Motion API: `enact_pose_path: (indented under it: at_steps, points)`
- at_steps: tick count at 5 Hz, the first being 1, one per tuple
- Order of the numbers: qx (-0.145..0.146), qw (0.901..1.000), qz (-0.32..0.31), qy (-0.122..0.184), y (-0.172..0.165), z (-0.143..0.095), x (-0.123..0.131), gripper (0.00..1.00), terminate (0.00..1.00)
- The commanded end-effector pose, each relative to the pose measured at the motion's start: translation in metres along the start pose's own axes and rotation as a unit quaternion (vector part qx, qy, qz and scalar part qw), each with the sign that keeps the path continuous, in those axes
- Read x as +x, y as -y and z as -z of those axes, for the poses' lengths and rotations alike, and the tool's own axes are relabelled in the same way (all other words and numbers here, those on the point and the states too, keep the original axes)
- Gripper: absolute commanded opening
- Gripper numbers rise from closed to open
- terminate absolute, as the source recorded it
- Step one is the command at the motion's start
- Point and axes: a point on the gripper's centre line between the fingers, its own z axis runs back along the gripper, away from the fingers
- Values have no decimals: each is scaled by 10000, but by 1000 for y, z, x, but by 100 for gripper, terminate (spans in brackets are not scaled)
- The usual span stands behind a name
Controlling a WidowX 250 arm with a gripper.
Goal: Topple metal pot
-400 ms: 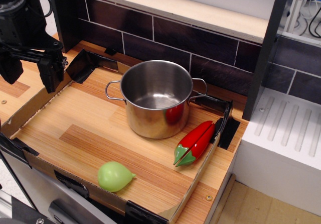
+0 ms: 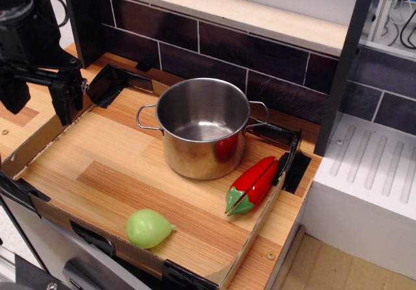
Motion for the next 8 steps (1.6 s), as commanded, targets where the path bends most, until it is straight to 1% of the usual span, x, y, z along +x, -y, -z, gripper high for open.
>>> enact_pose_path:
  at_steps: [1, 2, 3, 4, 5, 6, 7, 8]
  points:
    - [-144, 9996, 60, 230, 35, -45, 18, 100, 0]
    - [-237, 9994, 146, 186, 56, -54, 20, 100, 0]
    - [-500, 9985, 180, 107, 83, -73, 21, 100, 0]
    - [-692, 9973, 262, -12, 109, -82, 22, 100, 0]
    - [-816, 9954, 510, -40, 125, -74, 18, 100, 0]
    - [-1016, 9932, 556, 122, 147, -62, 26, 100, 0]
    - [-972, 9946, 338, 93, 167, -48, 44, 100, 0]
    - [-760, 9962, 394, 132, 182, -29, 47, 100, 0]
